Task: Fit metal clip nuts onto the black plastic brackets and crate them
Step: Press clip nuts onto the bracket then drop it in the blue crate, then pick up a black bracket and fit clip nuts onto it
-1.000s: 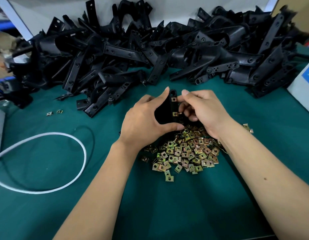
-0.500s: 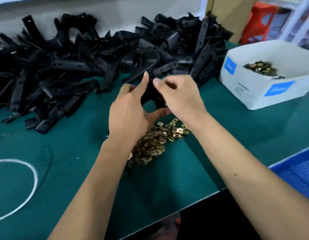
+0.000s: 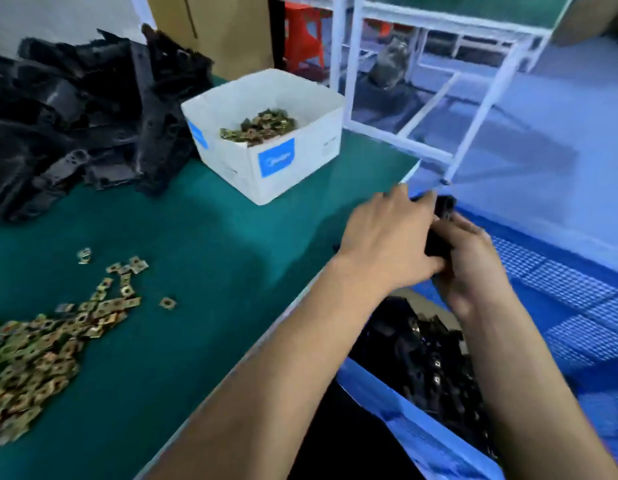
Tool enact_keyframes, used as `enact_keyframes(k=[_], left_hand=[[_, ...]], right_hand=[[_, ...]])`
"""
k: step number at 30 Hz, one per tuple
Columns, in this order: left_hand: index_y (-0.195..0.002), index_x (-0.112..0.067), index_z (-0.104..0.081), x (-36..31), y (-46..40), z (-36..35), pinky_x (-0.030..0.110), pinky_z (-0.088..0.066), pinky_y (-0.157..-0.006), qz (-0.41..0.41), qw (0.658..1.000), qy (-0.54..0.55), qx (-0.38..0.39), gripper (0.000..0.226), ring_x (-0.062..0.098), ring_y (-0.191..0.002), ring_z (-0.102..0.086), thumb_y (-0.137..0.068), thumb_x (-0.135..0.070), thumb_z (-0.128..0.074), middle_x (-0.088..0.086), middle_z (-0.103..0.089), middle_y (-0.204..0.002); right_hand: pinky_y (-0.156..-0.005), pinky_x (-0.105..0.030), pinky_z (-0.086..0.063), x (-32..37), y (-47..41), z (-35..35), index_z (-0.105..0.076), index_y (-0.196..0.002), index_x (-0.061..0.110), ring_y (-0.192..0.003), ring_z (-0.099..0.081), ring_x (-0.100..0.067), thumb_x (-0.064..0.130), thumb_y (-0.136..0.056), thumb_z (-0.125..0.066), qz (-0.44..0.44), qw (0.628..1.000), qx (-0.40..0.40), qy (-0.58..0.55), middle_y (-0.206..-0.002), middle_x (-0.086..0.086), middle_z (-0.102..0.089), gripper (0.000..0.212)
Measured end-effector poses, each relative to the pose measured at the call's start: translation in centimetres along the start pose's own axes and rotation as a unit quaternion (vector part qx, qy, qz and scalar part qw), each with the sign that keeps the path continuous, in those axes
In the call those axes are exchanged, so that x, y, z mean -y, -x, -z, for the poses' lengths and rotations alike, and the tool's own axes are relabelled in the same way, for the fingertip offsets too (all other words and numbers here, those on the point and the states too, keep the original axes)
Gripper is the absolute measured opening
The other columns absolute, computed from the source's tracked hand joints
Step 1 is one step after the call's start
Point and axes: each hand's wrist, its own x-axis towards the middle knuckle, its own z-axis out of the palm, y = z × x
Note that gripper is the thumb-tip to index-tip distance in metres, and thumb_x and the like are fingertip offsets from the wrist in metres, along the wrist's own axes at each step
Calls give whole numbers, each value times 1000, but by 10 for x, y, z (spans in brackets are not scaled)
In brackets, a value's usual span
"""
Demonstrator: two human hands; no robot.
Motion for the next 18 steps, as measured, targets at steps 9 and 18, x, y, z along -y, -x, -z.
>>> enact_keyframes(k=[9, 18], left_hand=[[-129, -13, -62, -14, 24, -140, 43, -50, -97, 31, 949, -20, 312, 55, 37, -123, -57, -94, -54, -67, 16, -59, -132], [-121, -14, -66, -4, 17, -130, 42, -51, -91, 41, 973, 3, 228, 36, 37, -116, -62, -96, -39, -67, 13, -60, -125]], right_hand=[[-62, -40, -58, -139, -17, 167, -62, -106, -8, -81, -66, -37, 7, -98, -64, -309, 909, -255, 120, -92, -23, -66, 18], [-68, -34, -52, -143, -7, 143, -65, -87, 6, -81, -67, -33, 21, -90, -61, -208, 778, -251, 537, -83, -12, -67, 15]])
